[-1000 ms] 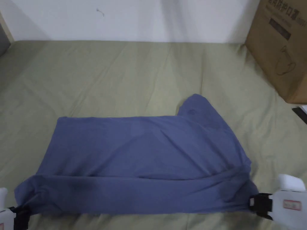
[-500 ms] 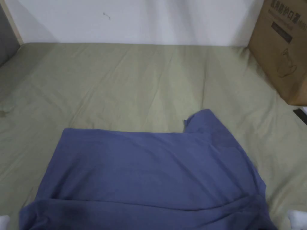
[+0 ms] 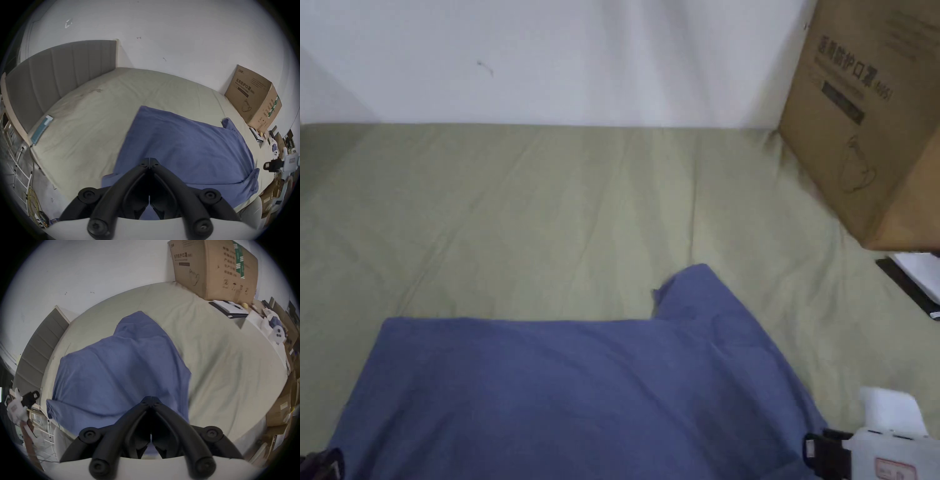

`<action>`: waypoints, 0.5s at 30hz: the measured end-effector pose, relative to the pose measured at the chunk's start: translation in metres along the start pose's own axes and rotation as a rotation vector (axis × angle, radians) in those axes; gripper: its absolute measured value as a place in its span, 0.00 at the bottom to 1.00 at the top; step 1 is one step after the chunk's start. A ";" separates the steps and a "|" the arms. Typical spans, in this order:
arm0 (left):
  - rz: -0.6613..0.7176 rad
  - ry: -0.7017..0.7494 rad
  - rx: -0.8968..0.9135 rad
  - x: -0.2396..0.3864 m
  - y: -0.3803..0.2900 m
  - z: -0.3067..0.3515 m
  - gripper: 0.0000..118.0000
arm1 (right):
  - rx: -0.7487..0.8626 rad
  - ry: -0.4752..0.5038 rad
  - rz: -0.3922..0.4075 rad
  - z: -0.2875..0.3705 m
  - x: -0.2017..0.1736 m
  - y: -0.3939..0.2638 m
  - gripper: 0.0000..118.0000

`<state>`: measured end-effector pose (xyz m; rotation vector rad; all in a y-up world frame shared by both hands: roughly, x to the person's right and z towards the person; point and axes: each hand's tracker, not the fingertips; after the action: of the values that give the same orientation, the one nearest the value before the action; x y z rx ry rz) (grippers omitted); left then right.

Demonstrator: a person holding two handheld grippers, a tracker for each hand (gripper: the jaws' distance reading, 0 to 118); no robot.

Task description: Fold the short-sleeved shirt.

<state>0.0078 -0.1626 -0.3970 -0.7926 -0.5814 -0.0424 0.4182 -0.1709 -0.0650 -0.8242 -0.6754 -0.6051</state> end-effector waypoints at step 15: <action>-0.085 0.059 -0.152 0.003 0.001 -0.064 0.00 | -0.169 -0.135 0.162 -0.215 -0.001 0.181 0.58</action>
<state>0.0414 -0.2046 -0.4315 -0.9110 -0.5605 -0.1889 0.6107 -0.2474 -0.2548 -1.0736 -0.6787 -0.4665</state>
